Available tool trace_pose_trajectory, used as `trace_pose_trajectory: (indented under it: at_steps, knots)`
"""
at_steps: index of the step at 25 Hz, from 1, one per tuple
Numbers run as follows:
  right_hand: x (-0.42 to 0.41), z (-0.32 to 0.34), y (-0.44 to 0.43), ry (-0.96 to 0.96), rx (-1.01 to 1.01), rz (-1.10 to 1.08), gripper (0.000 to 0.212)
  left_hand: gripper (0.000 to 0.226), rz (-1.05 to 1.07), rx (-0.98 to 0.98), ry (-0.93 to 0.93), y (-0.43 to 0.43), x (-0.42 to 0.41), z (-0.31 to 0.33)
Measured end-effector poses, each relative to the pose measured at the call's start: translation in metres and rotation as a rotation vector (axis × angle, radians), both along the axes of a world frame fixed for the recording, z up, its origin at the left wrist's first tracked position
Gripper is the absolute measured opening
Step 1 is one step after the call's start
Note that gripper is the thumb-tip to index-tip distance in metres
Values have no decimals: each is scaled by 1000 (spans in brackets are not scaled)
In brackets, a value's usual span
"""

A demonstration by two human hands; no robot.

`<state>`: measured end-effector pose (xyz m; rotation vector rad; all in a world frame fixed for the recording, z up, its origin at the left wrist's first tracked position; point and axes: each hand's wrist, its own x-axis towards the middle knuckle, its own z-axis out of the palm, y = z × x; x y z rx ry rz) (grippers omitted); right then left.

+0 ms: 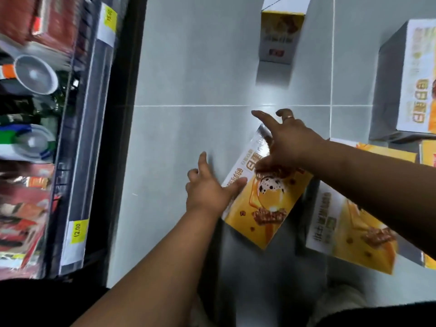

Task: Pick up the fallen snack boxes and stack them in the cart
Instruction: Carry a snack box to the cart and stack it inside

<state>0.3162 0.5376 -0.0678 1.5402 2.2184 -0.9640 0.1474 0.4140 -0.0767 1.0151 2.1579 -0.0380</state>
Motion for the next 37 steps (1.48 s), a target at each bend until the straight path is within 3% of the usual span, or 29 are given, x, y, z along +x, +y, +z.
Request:
trace_pose_trajectory:
  at_steps: [4, 6, 11, 14, 18, 22, 25, 31, 37]
  knots:
    - [-8, -22, 6, -50, -91, 96, 125, 119, 232, -204, -108, -10, 9, -21]
    - [-8, -25, 9, -63, -87, 125, 116, 107, 332, -253, -171, -8, 9, -26]
    - [-2, -27, 10, -48, -32, 121, 102, 72, 436, -190, -234, -6, 9, -30]
    - [1, -25, 8, -10, 11, 35, 100, 79, 505, -114, -227, 1, 8, -26]
    - [6, -13, 7, 66, 116, -122, 95, 93, 461, 29, -138, 28, -6, -6]
    - [8, 22, 20, 132, 204, -268, 89, 79, 233, 124, -32, 69, -15, 39]
    - [10, 80, 33, 194, 289, -380, 92, 76, 108, 250, 31, 102, -18, 97]
    - [1, 259, 34, 236, 402, -466, 87, 85, 25, 375, 85, 115, -30, 270]
    - [-5, 484, 8, 272, 457, -558, 85, 88, -40, 440, 91, 104, -32, 503]
